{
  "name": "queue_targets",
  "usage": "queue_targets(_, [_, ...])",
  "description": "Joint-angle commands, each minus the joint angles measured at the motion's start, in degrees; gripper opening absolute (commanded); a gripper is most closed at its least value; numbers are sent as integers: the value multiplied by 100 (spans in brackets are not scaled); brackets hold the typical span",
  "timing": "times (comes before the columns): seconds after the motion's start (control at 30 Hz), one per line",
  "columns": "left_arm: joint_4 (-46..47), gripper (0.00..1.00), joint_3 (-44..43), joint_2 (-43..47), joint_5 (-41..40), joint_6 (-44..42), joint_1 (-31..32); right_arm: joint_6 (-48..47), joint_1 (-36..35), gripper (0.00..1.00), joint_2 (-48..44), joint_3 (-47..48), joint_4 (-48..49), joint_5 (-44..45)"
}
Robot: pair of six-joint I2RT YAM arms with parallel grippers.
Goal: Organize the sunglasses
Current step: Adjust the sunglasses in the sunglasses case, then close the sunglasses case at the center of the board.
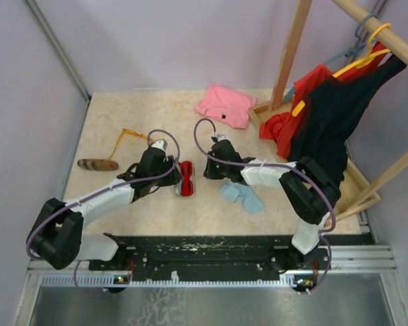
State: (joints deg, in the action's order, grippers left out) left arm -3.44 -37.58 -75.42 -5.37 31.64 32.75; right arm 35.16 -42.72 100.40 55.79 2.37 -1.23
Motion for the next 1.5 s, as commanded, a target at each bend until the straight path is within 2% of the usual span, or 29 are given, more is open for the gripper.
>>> queue_targets(0.0, [118,47,-157,67,165,-71,30,209,108,13,146,51,552,-218])
queue_targets(0.33, [114,48,-238,84,222,-129,29,277,117,12,770,309,914,-1034])
queue_targets(0.73, [90,50,-252,209,282,-143,29,248,117,12,806,292,923,-1132])
queue_targets(1.17, [158,41,-189,262,304,-71,31,209,114,12,815,305,914,-1134])
queue_targets(1.47, [234,32,-141,194,369,-67,38,211,115,11,837,329,925,-1151])
